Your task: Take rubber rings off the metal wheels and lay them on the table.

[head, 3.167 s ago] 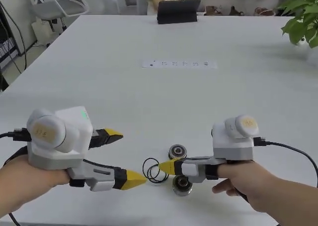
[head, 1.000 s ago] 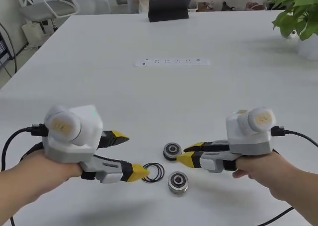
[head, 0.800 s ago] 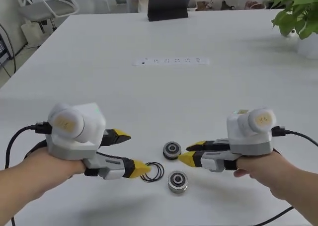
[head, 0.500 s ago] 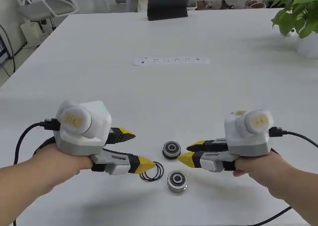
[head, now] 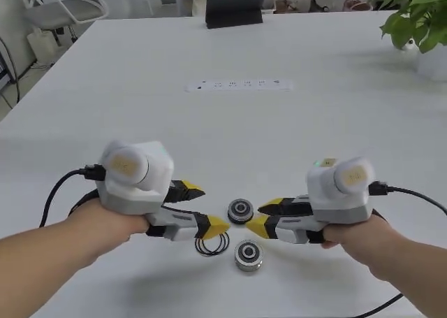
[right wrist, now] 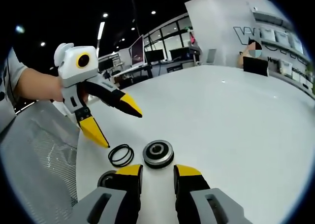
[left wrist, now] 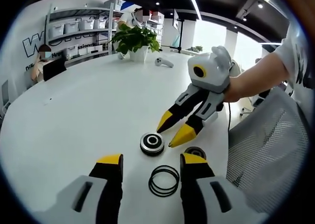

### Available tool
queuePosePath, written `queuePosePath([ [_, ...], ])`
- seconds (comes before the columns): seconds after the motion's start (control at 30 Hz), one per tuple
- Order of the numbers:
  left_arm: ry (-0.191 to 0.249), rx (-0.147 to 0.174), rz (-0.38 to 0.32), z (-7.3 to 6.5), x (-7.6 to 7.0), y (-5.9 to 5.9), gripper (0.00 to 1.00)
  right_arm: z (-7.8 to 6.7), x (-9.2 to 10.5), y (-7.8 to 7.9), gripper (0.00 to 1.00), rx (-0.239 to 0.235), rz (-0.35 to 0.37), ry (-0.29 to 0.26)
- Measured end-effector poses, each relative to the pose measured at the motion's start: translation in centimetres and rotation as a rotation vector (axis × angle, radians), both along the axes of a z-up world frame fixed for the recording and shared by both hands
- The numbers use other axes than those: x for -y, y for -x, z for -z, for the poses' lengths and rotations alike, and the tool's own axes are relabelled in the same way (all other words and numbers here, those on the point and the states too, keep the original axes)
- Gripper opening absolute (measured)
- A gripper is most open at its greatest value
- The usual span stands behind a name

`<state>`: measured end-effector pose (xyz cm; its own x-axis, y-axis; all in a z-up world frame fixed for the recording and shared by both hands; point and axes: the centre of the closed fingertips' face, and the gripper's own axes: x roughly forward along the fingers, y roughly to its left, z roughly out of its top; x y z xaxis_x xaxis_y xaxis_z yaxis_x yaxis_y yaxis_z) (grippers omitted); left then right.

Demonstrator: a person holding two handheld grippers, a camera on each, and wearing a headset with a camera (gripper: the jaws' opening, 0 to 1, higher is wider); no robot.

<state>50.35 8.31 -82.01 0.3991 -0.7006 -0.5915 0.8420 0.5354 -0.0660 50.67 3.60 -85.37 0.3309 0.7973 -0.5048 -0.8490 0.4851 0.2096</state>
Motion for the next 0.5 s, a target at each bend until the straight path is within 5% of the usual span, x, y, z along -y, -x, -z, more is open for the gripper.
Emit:
queuePosePath([
  [0.5, 0.000, -0.023, 0.005, 1.1, 1.7, -0.7, 0.33, 0.4, -0.3, -0.2, 0.21, 0.019, -0.010, 0.016],
])
